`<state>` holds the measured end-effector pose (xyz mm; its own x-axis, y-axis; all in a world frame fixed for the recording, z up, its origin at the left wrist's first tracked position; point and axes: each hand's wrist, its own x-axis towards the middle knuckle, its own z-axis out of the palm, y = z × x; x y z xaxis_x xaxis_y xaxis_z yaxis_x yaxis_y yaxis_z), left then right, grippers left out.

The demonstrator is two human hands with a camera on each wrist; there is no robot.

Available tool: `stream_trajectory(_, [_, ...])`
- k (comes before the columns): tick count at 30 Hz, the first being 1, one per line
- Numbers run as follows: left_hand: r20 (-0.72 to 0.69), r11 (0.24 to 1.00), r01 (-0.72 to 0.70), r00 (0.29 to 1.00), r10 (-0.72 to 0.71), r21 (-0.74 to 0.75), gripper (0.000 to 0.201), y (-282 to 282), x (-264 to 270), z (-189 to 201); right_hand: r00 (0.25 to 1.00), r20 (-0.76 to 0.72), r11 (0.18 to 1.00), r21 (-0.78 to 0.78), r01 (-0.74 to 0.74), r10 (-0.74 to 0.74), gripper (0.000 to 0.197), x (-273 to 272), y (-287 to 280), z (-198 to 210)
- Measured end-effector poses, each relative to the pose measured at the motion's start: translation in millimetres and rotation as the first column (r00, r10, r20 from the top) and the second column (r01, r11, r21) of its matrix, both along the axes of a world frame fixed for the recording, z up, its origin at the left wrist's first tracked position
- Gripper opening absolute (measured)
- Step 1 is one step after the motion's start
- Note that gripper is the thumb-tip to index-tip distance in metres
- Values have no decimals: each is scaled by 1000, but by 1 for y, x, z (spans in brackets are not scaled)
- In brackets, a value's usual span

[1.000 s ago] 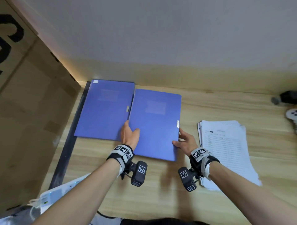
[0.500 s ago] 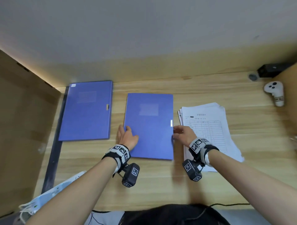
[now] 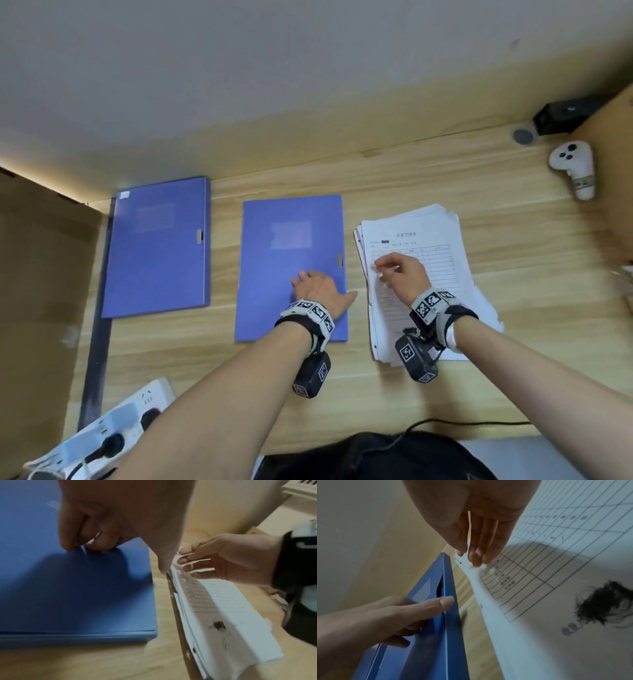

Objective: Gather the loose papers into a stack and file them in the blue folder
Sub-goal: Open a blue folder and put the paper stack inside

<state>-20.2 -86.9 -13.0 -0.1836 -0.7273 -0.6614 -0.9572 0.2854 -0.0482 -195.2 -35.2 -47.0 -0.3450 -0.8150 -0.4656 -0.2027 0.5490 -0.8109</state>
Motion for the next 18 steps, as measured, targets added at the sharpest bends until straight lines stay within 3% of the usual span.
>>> stream_trajectory(6, [-91, 993, -98, 991, 93, -60, 53, -21, -10, 1, 1000, -6, 1000, 10, -19, 19, 22, -10, -1, -1])
stream_trajectory(9, [-134, 984, -177, 976, 172, -32, 51, -24, -7, 4, 999, -7, 999, 10, -39, 39, 24, -11, -7, -4])
stream_trajectory(14, [-267, 889, -442, 848, 459, 124, 44, -37, 8, 17, 988, -39, 988, 38, -150, 151, 30, 0, -11, 0])
stream_trajectory(18, [-300, 812, -509, 757, 581, 286, 41, -50, 17, 50, 957, -89, 960, 74, -269, 275, 25, 13, -18, 14])
